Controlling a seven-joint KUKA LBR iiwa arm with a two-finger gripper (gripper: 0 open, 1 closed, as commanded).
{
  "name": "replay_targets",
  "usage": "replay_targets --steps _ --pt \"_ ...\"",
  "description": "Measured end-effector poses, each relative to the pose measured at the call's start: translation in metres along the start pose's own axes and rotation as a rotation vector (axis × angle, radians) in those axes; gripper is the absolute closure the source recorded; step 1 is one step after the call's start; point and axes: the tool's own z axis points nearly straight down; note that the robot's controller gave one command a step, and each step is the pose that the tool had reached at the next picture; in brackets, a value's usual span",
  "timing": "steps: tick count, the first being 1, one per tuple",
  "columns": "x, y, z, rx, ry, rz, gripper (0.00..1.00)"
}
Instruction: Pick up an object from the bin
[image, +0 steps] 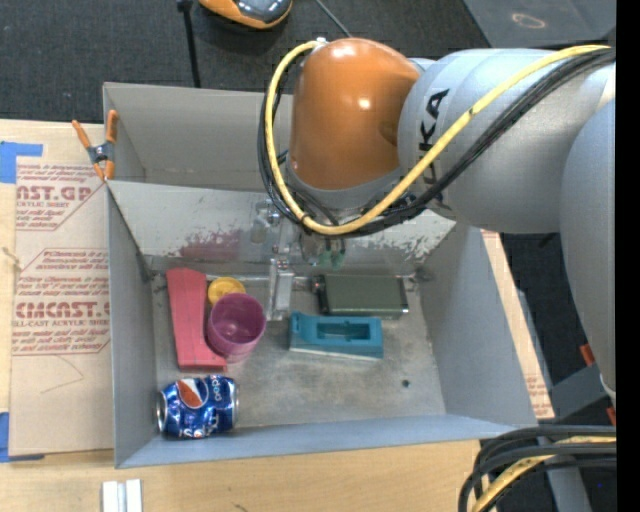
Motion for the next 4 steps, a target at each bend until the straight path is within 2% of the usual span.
replay_targets --steps 1,2,3,4 --pt "-0.001 -0.001 -0.005 -0.001 -0.008 0.002 0.0" --pt "0.012 -0.049 0.045 -0.002 -0.009 -0.036 0.0" --pt "0.025 -0.072 0.057 0.003 0.009 -0.02 0.0" --pt "0.034 -0.081 0.061 -0.005 -0.021 0.098 0.0"
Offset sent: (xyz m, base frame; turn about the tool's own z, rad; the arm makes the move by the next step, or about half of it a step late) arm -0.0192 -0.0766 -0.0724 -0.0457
